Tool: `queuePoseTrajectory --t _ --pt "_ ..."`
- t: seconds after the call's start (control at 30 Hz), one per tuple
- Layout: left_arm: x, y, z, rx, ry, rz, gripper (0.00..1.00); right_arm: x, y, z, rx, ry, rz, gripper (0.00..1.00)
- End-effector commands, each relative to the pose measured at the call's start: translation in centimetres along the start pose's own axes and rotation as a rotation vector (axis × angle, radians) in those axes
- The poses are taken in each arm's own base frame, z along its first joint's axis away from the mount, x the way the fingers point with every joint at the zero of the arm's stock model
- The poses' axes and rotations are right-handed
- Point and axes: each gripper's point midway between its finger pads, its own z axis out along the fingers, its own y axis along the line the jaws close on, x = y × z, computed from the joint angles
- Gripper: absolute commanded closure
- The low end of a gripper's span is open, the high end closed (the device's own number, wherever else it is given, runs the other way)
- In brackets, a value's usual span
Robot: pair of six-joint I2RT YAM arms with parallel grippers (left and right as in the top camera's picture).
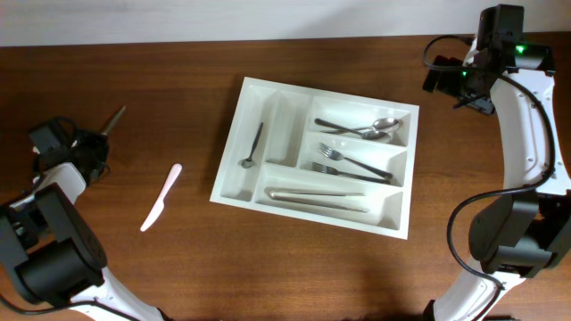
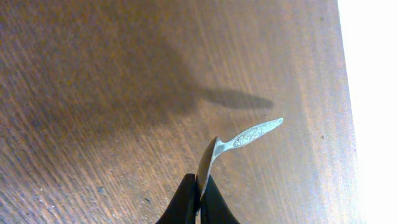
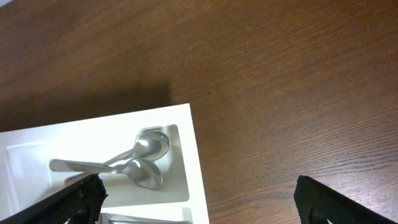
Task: Pack container
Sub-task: 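Lower the left gripper and grasp the second small spoon, then carry the second small spoon into the tray's left compartment and release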
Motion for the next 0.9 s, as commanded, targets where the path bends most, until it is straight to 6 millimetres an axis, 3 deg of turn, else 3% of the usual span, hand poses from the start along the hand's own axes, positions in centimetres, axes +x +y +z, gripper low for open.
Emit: queuePoseTrajectory --t 0.0,0.2,0.33,0.63,0.87 --pt "-1.3 -3.5 -2.2 0.096 -0.023 0.078 0.98 -0.5 -0.2 -0.3 0.009 -0.017 0.009 0.01" --pt "-0.2 -5.7 -2.8 0.213 0.042 0.149 0.98 -0.5 -0.2 -0.3 0.009 -0.016 0.01 0.01" --pt "1.6 -7.7 -3.4 0.325 0.128 0.175 0.98 -0.5 -0.2 -0.3 0.009 -0.016 0.01 0.01" --pt "10.7 -14.2 -4.8 0.468 0.345 0.261 0.98 -0.5 -0.2 -0.3 0.009 -0.016 0.009 0.01" --pt "16.7 -18.5 -6.2 0.392 0.289 0.327 0.98 -0.5 -0.2 -0.3 0.009 -0.016 0.009 0.01"
